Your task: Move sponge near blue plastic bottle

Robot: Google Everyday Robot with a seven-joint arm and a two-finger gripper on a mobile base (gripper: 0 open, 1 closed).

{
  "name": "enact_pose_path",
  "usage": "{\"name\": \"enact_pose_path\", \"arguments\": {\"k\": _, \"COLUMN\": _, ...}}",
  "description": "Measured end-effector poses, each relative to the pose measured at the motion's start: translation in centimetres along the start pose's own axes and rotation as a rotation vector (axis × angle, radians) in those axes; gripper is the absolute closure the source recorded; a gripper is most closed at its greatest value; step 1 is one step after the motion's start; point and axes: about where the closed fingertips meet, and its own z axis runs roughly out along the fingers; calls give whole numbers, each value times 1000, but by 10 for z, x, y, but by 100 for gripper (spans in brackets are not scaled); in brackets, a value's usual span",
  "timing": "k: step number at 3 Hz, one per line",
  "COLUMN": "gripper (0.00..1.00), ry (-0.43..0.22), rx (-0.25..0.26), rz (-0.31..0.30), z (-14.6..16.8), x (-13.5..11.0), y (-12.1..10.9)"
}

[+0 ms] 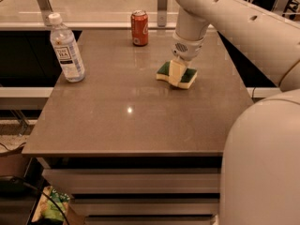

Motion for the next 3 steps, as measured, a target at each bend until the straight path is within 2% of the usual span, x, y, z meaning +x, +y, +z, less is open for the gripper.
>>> {"name": "enact_pose_path", "arguments": {"k": 1, "gripper": 100, "ry": -2, "rx": 1, "rz": -1, "z": 2, "x": -2, "y": -1}}
{"name": "enact_pose_path", "arguments": {"k": 3, "gripper": 100, "ry": -7, "rx": -5, "rz": 7, "z": -12, "x": -8, "y": 12}}
